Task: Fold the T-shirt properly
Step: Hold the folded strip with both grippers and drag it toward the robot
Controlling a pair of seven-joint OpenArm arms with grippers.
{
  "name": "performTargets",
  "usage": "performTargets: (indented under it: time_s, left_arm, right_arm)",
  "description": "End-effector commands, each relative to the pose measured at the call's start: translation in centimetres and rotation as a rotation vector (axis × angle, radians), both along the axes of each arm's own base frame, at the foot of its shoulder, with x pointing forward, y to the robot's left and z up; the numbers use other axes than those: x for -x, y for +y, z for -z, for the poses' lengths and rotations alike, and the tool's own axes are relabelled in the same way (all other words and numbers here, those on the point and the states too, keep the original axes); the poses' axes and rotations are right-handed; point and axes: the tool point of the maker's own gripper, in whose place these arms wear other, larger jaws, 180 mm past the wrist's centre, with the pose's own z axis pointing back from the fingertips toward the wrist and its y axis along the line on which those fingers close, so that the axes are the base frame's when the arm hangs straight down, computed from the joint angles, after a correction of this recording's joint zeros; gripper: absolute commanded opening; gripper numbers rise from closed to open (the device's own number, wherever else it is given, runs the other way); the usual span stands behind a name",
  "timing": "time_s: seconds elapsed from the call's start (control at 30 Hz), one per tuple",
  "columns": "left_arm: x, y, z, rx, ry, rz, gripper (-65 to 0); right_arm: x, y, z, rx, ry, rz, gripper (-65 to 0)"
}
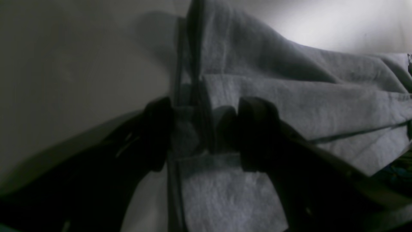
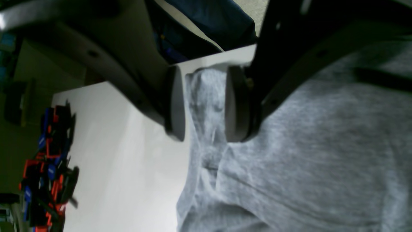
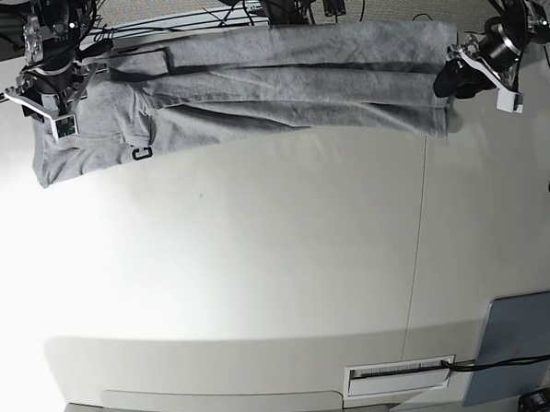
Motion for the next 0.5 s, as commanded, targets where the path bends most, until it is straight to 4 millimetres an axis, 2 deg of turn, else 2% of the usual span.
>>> performTargets:
  time_s: [0.0,0.17,0.37,0.47]
  left_arm:
    - [0.9,0.2,0.4,-0.023,0.047,0.039,-30.7]
    - [0.8,-1.0,-0.4,0.049,0.022,0.068,-31.4]
    - [0.8,-1.1,-0.5,0.055,0.022,0.068,-43.4]
    - [0.7,-1.1,-0.5,0.054,0.02,0.067,-53.9]
  right_arm:
    - [-0.6,-0.2,-1.0,0.024,-0.034,-0.014,-43.8]
    - [-0.8,-0.1,-1.1,0.023,-0.042,-0.02,-43.8]
    - [-0.8,-0.1,-1.2,0.023,-0.045,-0.023,-43.8]
    - [-0.8,-0.1,-1.2,0.023,-0.045,-0.023,-43.8]
